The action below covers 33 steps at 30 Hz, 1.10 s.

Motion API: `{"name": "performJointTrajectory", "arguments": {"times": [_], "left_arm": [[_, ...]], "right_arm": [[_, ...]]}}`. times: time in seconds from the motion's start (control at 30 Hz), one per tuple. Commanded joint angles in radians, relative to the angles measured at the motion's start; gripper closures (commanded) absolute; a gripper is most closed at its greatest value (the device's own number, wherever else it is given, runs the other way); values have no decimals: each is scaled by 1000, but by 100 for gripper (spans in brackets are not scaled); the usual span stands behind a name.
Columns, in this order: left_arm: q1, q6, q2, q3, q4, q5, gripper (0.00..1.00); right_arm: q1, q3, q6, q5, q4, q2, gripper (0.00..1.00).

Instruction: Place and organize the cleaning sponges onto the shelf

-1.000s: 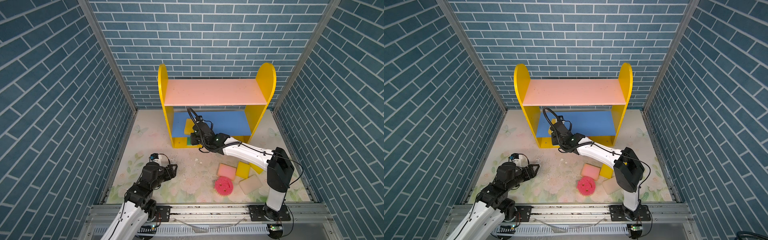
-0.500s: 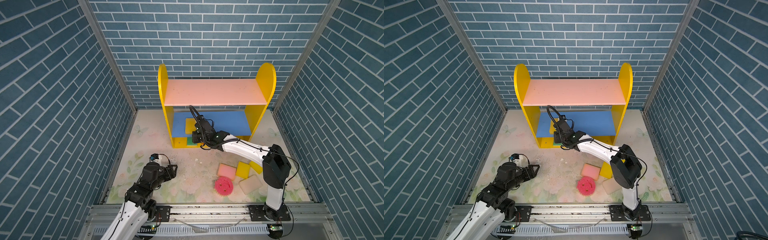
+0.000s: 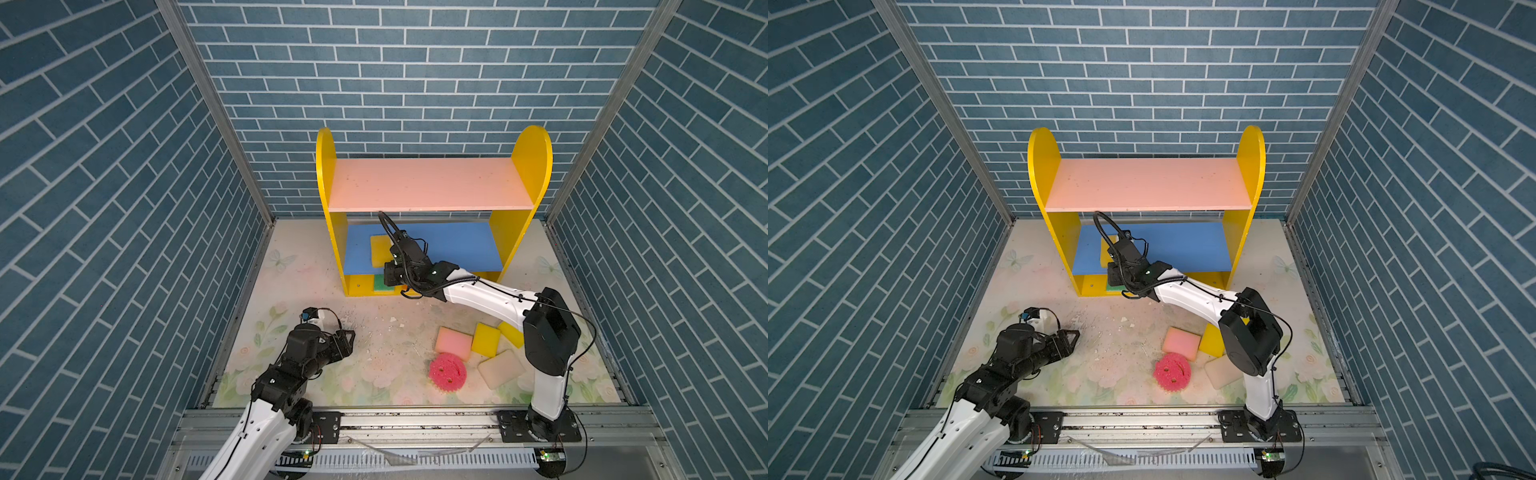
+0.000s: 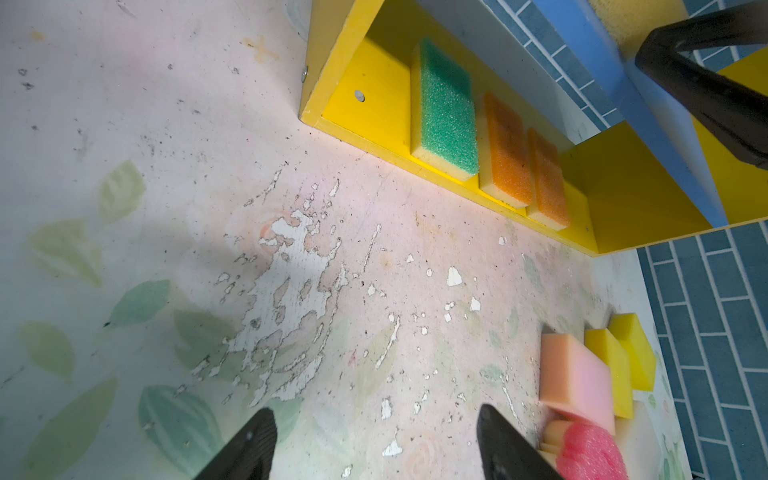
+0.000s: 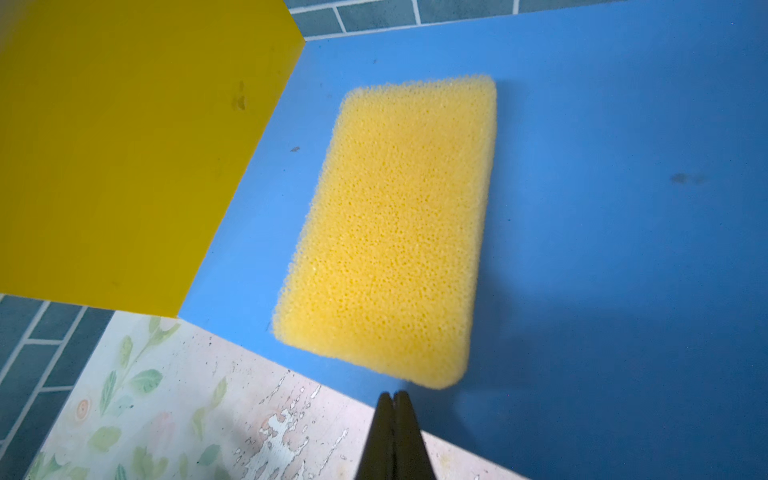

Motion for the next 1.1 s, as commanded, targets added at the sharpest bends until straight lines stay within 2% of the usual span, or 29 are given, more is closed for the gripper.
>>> {"name": "performJointTrajectory", "arguments": {"times": [0.0, 0.2, 0.3, 0.4, 0.9, 1.07], "left_arm": [[1, 14, -3, -3, 7, -18, 23], [1, 14, 11, -1, 18, -14, 23], [1, 13, 16, 2, 18, -9, 23], [0, 9, 8, 2, 9, -10, 23], [1, 8, -12, 6, -19, -15, 22], [0, 17, -9, 16, -19, -18, 22]], "right_arm": [[-2, -16, 39, 8, -7, -70, 100], [-23, -78, 41, 53, -4, -133, 98], [-50, -75, 61, 14, 1, -125, 76], [-68, -64, 65, -8, 20, -110, 68], [-82, 84, 91, -80, 16, 46, 67], [-81, 71, 95, -68, 20, 36, 72]]}}
